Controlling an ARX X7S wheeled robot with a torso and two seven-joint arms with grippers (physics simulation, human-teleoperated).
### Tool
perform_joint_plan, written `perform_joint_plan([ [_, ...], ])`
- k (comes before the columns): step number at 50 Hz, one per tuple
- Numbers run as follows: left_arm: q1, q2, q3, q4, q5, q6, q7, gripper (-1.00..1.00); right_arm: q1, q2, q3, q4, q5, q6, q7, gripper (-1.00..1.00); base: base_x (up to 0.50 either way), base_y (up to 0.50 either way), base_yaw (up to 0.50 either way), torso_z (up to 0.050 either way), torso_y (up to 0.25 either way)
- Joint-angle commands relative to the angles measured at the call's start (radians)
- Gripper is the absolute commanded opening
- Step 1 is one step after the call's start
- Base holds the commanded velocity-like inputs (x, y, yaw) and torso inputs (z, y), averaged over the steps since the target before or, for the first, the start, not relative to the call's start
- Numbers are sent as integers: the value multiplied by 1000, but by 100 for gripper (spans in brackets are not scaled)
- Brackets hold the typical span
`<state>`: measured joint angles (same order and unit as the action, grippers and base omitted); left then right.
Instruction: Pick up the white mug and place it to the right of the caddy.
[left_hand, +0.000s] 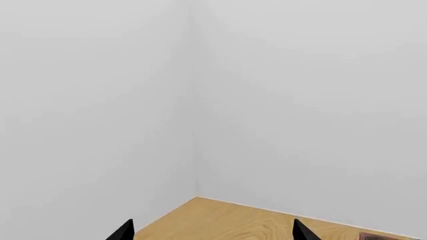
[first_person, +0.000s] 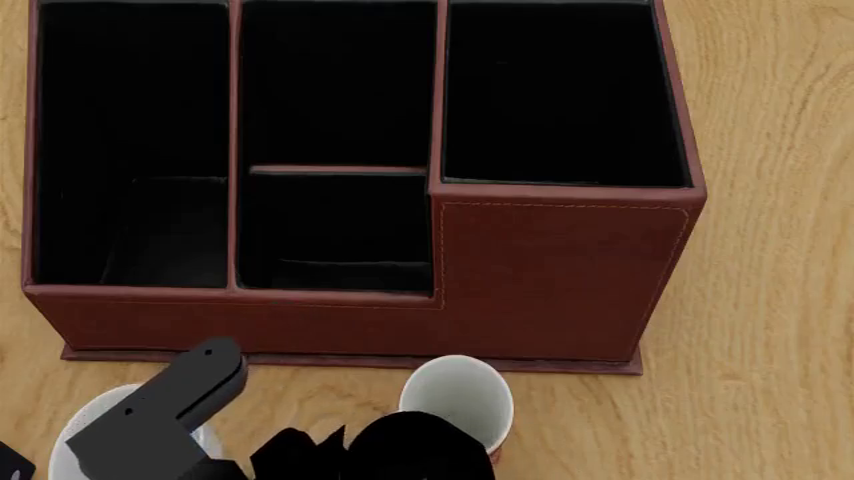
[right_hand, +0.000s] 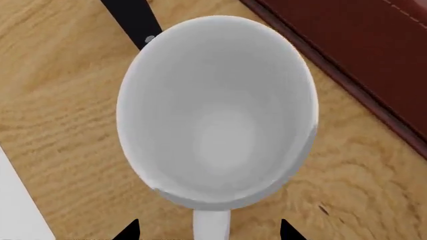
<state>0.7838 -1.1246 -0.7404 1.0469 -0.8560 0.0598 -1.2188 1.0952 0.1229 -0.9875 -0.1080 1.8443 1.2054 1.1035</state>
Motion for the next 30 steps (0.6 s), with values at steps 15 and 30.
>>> perform_joint_plan([
  [15, -1, -12, 17, 0, 3, 3, -13, 100, -21, 0, -51, 19, -35, -14, -37, 100, 0, 0, 0, 0, 0],
  [30, -1, 1, 22, 0, 12, 5, -1, 100, -16, 9, -62, 11, -32, -29, -25, 100, 0, 0, 0, 0, 0],
])
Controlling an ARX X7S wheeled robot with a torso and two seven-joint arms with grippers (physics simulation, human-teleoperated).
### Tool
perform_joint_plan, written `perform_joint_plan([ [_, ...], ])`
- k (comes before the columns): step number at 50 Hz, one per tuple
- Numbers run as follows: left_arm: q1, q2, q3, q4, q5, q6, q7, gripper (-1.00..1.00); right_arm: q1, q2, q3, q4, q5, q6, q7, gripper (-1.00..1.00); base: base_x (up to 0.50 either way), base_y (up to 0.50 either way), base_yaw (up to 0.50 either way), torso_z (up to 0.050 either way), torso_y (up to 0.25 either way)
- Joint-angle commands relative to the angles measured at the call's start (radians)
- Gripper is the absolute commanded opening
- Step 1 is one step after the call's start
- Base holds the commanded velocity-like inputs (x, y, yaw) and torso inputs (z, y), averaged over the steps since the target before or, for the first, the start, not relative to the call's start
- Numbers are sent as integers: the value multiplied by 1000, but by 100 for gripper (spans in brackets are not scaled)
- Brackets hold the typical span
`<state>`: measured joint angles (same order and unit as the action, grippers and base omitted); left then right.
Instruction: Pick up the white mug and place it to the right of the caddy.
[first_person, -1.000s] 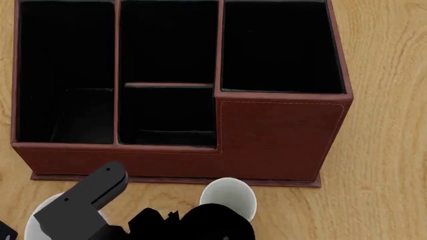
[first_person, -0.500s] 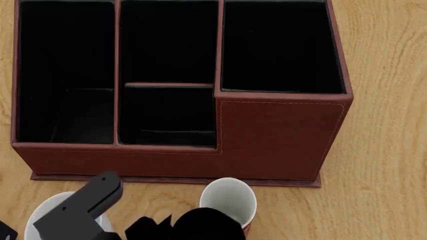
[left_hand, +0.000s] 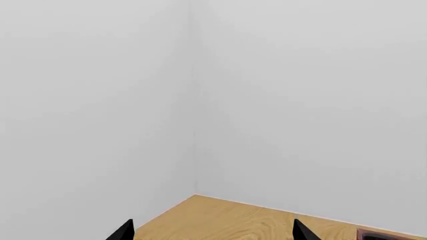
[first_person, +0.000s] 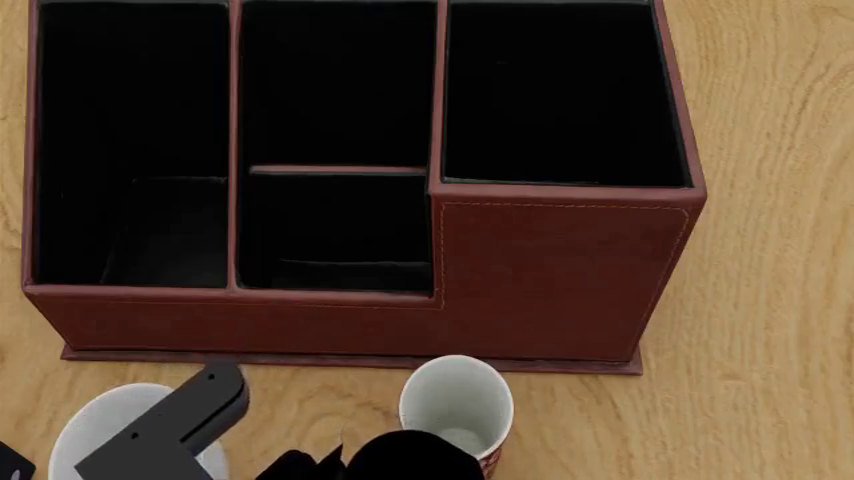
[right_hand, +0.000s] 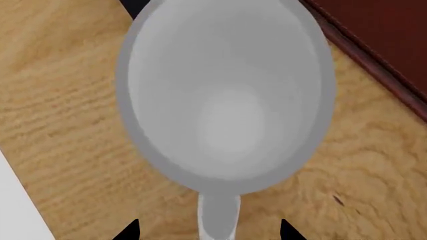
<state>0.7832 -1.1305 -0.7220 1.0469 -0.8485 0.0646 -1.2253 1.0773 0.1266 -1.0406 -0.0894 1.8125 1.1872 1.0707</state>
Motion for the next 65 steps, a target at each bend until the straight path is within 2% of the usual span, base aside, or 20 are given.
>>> perform_joint_plan([
  [1, 0, 6, 8, 0, 6, 2, 4, 100, 4, 7, -7, -8, 2, -14, 14, -100, 0, 0, 0, 0, 0],
  [21, -2, -20, 38, 0, 11, 13, -6, 100, 13, 31, -20, -68, 28, -32, 81, -100, 0, 0, 0, 0, 0],
  [45, 1, -15, 11, 0, -1, 9, 7, 100, 49, 142, 44, -320, 234, -114, 266, -100, 0, 0, 0, 0, 0],
  [54, 1, -69, 25, 0, -5, 13, -36, 100, 52, 182, 68, -368, 256, -138, 277, -100, 0, 0, 0, 0, 0],
  [65, -2, -98, 53, 0, 1, 23, -70, 100, 119, 252, 133, -447, 333, -190, 331, -100, 0, 0, 0, 0, 0],
])
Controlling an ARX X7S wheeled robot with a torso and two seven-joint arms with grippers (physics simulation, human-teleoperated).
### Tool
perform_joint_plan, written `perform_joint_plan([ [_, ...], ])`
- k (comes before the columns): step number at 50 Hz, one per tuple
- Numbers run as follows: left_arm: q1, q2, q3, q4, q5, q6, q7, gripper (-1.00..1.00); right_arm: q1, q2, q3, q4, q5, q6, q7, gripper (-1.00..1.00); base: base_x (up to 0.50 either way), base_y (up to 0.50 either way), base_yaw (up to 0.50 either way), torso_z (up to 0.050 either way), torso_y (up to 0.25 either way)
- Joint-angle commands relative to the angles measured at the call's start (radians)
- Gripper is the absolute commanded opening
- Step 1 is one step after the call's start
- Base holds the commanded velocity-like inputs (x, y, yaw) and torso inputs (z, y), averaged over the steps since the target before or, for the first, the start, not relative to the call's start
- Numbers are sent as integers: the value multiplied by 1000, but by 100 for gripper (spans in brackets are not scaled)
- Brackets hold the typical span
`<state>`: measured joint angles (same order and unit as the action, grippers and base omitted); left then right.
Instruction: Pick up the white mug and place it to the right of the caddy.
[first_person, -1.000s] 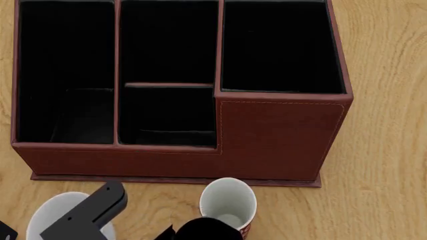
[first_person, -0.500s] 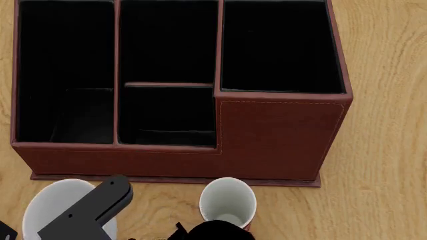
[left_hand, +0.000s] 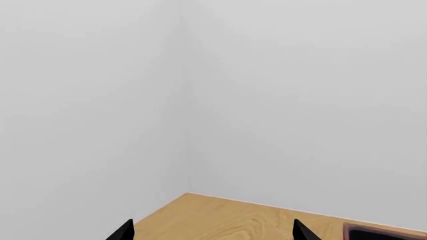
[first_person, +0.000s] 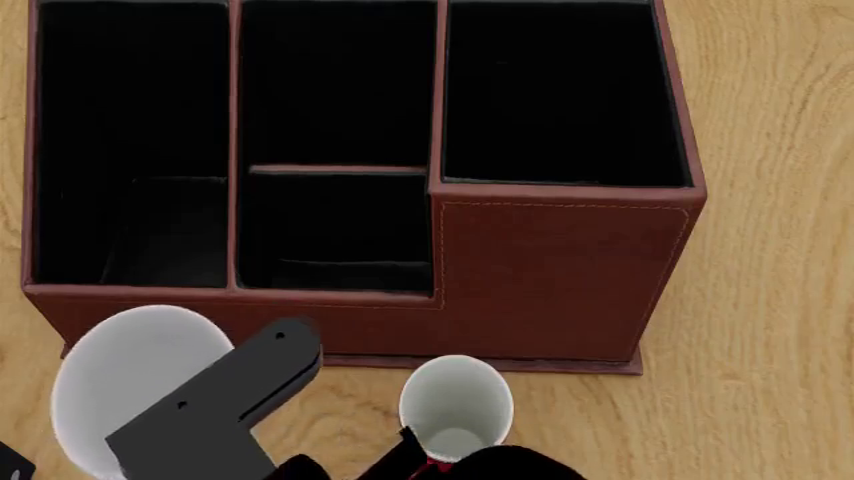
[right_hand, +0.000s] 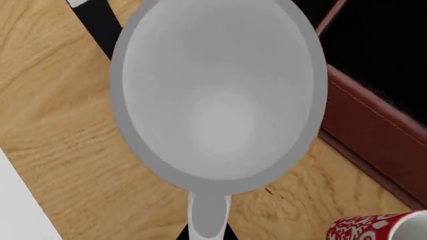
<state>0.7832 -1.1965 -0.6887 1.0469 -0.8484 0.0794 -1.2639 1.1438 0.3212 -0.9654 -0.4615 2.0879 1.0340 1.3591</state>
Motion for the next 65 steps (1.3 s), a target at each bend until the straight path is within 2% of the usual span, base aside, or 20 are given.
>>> perform_joint_plan([
  [1, -3, -33, 20, 0, 0, 8, -32, 100, 60, 64, 64, -81, 65, -42, 48, -100, 0, 0, 0, 0, 0],
  [21, -3, -71, 16, 0, -12, 16, -55, 100, 208, 166, 159, -143, 146, -112, 106, -100, 0, 0, 0, 0, 0],
  [52, 0, -109, 2, 0, -20, 6, -74, 100, 422, 343, 277, -30, 188, -139, 90, -100, 0, 0, 0, 0, 1],
  [65, -1, -126, 23, 0, -11, 20, -91, 100, 432, 424, 303, -8, 183, -167, 97, -100, 0, 0, 0, 0, 0],
])
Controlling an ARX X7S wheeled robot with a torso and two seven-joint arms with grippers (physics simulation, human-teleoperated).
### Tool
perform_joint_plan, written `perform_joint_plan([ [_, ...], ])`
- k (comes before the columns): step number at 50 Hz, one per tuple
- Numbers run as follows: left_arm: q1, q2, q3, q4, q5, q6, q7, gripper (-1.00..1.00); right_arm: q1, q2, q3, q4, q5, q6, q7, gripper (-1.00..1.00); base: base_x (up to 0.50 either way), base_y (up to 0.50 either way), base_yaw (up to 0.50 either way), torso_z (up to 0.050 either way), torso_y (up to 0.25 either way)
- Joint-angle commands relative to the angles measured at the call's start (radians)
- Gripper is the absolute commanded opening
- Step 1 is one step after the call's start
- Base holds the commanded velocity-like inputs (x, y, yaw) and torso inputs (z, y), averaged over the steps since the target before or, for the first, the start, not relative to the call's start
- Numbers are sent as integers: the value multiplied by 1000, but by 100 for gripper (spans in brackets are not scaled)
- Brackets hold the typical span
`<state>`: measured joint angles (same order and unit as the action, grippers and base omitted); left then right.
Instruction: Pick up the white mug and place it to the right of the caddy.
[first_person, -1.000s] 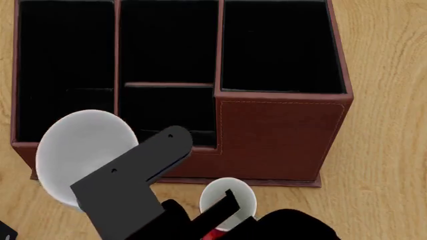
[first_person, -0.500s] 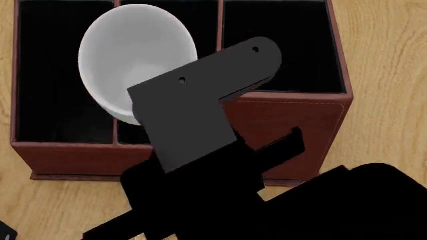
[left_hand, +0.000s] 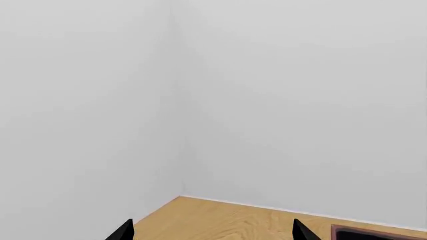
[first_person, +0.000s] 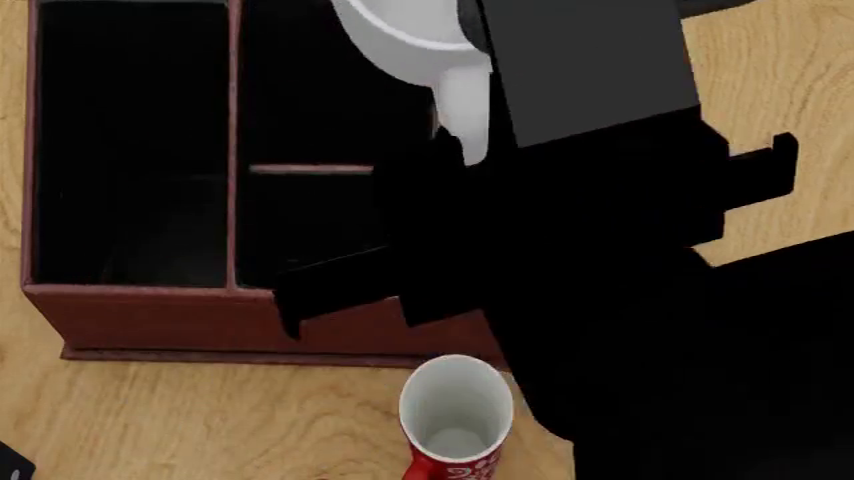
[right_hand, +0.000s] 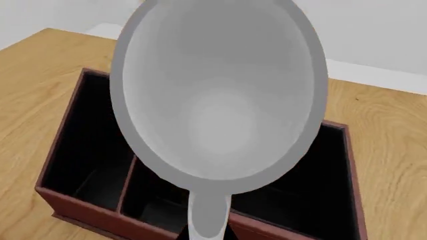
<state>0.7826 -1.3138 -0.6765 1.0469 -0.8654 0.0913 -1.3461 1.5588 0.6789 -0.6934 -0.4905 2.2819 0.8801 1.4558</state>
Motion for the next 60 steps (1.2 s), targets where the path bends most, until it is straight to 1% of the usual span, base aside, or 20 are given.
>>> perform_joint_plan([
  [1, 0, -10, 13, 0, 7, 10, -10, 100, 17, 69, 32, 21, -12, -14, 1, -100, 0, 0, 0, 0, 0],
  [12, -2, -20, 20, 0, 7, 14, -17, 100, 36, 153, 53, 33, -13, -18, 7, -100, 0, 0, 0, 0, 1],
  [19, -5, -34, 33, 0, 9, 25, -29, 100, -7, 209, 68, 31, -38, -35, -8, -100, 0, 0, 0, 0, 1],
  [23, -6, -55, 35, 0, 7, 24, -44, 100, -9, 241, 77, 37, -42, -36, -12, -100, 0, 0, 0, 0, 0],
  [32, -30, -69, 67, -2, 7, 31, -56, 100, -14, 312, 87, 48, -49, -33, -9, -100, 0, 0, 0, 0, 0],
  [36, -34, -77, 73, -4, 9, 34, -56, 100, -46, 353, 97, 37, -54, -49, -12, -100, 0, 0, 0, 0, 3],
  [41, -45, -59, 80, -5, 8, 29, -42, 100, -90, 403, 104, 20, -64, -62, -22, -100, 0, 0, 0, 0, 0],
  [46, -25, -79, 62, -1, 8, 33, -58, 100, -109, 438, 106, 8, -65, -66, -21, -100, 0, 0, 0, 0, 0],
  [50, -40, -95, 101, -9, 18, 47, -72, 100, -130, 461, 108, 7, -73, -74, -30, -100, 0, 0, 0, 0, 3],
  [54, -53, -97, 112, -8, 17, 46, -72, 100, -156, 474, 103, 1, -84, -80, -36, -100, 0, 0, 0, 0, 0],
  [60, -73, -101, 141, -17, 20, 54, -71, 100, -189, 472, 88, 7, -115, -81, -55, -100, 0, 0, 0, 0, 0],
])
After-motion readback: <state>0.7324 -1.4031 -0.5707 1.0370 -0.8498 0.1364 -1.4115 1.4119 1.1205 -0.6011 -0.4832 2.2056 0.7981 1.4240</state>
